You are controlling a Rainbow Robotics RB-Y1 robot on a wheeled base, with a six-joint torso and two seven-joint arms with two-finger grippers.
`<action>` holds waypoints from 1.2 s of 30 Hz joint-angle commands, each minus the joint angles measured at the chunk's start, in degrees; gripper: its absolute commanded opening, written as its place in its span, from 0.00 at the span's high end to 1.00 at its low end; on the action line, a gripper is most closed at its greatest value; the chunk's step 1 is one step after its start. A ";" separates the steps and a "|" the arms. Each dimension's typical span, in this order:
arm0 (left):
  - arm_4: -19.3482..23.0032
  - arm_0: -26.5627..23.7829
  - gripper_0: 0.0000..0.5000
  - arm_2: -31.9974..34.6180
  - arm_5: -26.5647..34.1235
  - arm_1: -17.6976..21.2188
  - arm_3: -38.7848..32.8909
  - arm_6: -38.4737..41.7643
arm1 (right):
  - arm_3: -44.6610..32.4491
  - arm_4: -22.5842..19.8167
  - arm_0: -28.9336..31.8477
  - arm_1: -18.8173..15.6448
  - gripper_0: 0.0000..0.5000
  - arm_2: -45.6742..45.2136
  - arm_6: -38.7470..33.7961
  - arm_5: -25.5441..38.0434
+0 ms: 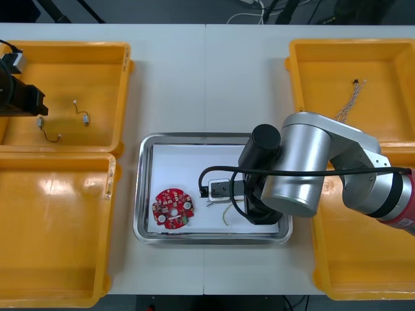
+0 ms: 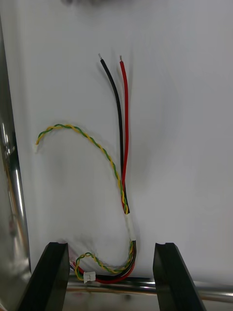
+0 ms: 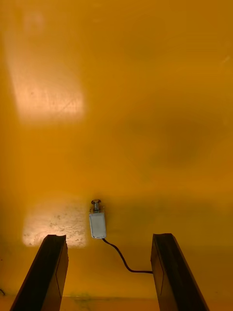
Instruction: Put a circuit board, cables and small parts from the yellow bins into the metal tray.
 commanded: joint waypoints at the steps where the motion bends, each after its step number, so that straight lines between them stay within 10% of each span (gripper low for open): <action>1: 0.85 1.44 0.00 1.19 -1.77 2.19 -1.07 -7.39 | -0.62 -0.52 -0.66 0.97 0.00 -2.31 -1.16 1.21; 22: 0.67 4.43 0.00 -1.18 -8.10 0.96 -0.99 -7.13 | -0.97 -6.58 -2.24 2.29 0.00 -20.15 -4.50 18.26; 36: 0.50 5.66 0.00 -2.15 -11.35 -0.19 -0.99 -6.51 | -0.18 -7.38 -3.47 1.32 0.00 -36.50 -6.69 18.49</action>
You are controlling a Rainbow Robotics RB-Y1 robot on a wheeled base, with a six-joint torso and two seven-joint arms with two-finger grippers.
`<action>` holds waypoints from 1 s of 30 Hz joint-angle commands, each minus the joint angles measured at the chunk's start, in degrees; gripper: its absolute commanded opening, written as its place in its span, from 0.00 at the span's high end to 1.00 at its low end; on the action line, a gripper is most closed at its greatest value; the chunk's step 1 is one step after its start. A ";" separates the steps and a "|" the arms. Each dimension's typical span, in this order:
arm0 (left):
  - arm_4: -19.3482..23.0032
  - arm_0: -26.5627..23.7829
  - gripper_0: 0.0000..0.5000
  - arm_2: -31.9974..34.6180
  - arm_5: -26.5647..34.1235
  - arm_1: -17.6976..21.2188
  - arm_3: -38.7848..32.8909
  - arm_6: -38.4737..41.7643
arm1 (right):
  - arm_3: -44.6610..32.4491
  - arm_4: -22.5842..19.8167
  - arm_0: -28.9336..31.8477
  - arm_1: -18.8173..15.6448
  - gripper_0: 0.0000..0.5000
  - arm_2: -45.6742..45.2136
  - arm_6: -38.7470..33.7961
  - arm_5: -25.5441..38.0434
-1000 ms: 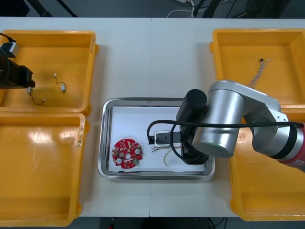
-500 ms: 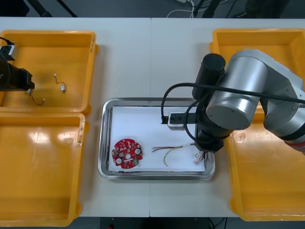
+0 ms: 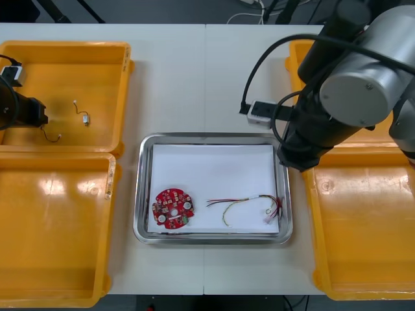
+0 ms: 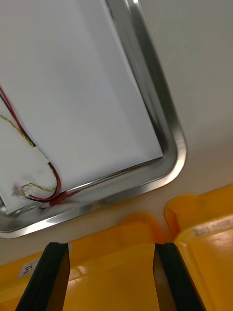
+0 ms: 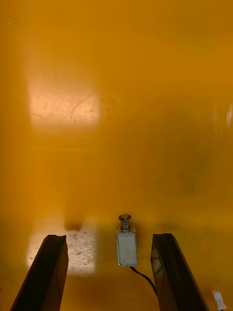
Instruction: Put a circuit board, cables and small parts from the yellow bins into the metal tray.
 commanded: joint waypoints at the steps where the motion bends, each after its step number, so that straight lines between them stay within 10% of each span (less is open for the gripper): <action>1: -0.20 0.65 0.00 -0.50 -1.23 -0.11 -0.99 -6.50 | 0.52 -0.82 -3.13 -0.95 0.00 -8.03 -1.88 0.28; 17: 0.33 1.71 0.00 -2.43 -3.34 -0.20 -0.99 -6.06 | 20.38 6.39 -9.11 -3.76 0.00 -23.23 -2.41 0.28; 23: 0.33 1.88 0.40 -2.52 -3.43 -0.11 -0.99 -6.06 | 26.36 12.19 -10.78 -3.76 0.00 -25.25 -2.67 0.28; 25: 0.33 1.97 1.00 -2.52 -3.43 -0.11 -0.90 -5.97 | 29.17 13.77 -11.31 -3.76 0.00 -26.22 -2.93 0.28; 30: 0.41 1.97 1.00 -3.05 -3.43 -0.11 -0.99 -5.80 | 35.68 15.26 -13.68 -3.76 0.00 -27.80 -3.02 0.28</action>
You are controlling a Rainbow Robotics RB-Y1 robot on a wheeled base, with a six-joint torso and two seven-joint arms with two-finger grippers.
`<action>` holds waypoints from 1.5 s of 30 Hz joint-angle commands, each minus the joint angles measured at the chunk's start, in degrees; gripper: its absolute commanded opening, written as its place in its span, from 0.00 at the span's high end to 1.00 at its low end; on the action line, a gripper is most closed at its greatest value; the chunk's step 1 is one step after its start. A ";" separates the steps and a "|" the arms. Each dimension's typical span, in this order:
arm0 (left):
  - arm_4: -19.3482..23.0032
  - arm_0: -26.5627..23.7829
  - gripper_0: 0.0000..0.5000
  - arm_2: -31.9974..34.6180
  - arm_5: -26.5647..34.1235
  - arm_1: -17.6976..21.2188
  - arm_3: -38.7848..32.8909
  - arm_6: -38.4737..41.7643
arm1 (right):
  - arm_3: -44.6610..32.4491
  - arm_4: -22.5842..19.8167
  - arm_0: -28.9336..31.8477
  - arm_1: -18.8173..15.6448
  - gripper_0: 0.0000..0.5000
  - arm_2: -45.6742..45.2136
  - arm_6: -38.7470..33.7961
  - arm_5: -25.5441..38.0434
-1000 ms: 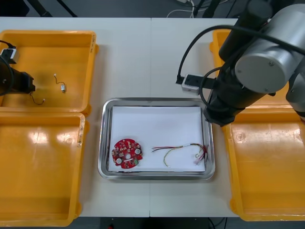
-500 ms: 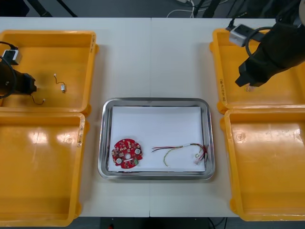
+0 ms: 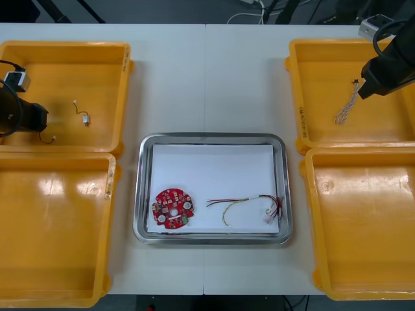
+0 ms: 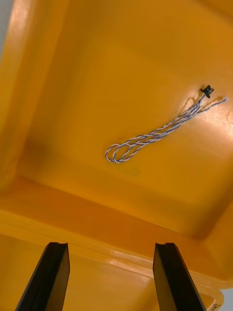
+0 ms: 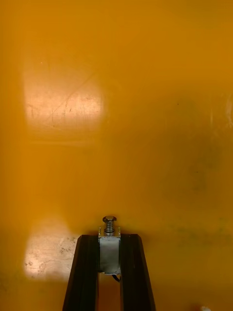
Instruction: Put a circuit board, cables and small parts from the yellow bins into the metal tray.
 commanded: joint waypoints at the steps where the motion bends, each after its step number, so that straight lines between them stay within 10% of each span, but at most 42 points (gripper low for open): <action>1: 0.46 0.56 1.00 -1.26 -0.77 -0.03 -0.98 -5.71 | 5.27 1.73 -5.35 -1.89 0.00 -3.13 -1.79 0.24; 23: -2.44 -2.43 1.00 2.44 19.97 1.64 -14.26 0.71 | 29.36 7.97 -15.63 0.05 0.00 -4.89 -5.05 -11.76; 45: 0.90 -2.43 1.00 -7.76 40.18 1.55 -40.54 22.68 | 30.76 17.12 -15.63 5.76 0.00 -10.07 -15.86 -17.12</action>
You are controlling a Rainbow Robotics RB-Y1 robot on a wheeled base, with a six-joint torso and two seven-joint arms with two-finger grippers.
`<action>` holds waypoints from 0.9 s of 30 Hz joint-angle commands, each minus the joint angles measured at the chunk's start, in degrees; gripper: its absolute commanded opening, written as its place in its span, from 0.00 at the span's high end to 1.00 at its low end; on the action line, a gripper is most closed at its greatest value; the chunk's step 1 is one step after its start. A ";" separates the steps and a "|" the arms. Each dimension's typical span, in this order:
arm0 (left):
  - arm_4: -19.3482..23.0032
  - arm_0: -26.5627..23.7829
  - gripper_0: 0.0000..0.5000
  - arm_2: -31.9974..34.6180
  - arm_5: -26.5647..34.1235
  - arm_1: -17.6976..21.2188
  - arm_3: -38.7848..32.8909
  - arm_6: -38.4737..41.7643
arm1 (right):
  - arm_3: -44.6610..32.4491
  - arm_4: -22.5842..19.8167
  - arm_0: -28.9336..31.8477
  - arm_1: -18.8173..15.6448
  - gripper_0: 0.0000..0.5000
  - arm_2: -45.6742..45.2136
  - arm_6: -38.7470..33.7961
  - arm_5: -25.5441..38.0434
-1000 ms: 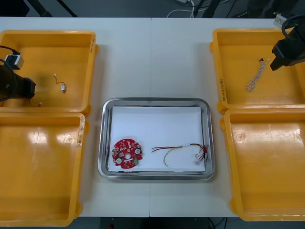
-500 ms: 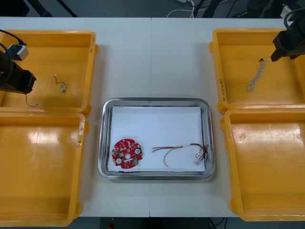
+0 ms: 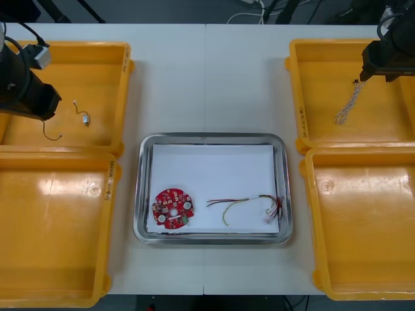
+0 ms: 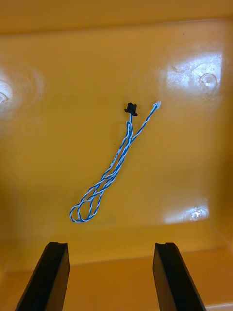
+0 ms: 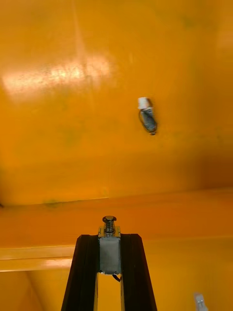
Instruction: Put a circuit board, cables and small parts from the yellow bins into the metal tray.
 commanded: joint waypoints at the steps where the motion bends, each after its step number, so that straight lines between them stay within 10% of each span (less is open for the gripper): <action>1: 2.07 -1.82 1.00 -5.55 1.00 1.44 -6.07 12.36 | 0.85 0.86 -3.14 0.86 0.00 -2.80 -3.01 -1.90; 17: 9.10 -5.34 1.00 -18.91 0.91 0.39 -15.74 33.81 | 8.06 2.00 -3.31 2.00 0.00 -6.06 -3.18 -11.65; 27: 3.83 -6.57 1.00 -27.70 -2.16 -4.88 -17.14 44.36 | 12.02 2.97 -4.54 2.00 0.00 -7.55 -8.54 -13.59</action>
